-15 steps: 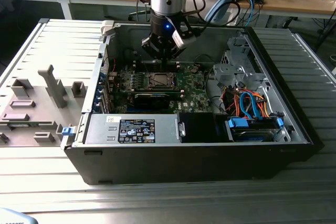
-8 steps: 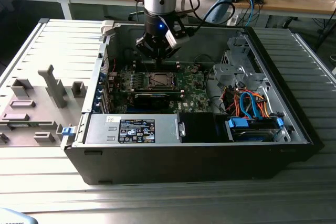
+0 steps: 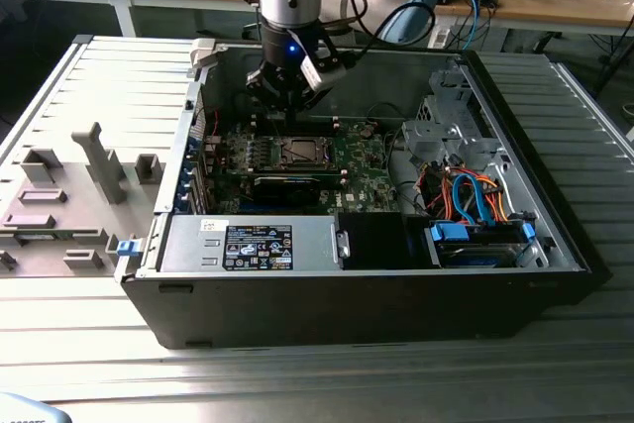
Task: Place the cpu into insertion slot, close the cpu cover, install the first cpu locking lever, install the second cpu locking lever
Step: 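Install the first cpu locking lever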
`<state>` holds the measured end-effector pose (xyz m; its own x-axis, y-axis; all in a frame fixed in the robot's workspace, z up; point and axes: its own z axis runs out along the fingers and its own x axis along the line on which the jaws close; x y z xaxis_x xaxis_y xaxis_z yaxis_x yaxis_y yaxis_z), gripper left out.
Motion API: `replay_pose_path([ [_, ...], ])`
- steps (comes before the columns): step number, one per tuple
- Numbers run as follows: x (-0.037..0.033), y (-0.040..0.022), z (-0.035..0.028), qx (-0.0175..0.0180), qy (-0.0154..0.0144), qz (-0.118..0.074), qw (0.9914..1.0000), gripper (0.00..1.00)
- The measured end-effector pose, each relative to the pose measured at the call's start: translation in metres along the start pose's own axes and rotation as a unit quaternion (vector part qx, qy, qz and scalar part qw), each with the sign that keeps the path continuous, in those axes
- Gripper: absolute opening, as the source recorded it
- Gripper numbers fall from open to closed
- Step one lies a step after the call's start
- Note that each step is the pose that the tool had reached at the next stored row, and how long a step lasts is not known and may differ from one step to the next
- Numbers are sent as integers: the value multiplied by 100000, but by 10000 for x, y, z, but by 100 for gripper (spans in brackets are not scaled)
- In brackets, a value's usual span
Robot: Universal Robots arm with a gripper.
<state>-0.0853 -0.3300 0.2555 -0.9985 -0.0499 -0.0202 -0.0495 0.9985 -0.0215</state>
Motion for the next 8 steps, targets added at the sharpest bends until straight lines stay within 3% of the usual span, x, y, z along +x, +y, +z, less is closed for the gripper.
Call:
replay_pose_path([
  [8, 18, 5, -1, 1, 2, 2, 100000, 11],
])
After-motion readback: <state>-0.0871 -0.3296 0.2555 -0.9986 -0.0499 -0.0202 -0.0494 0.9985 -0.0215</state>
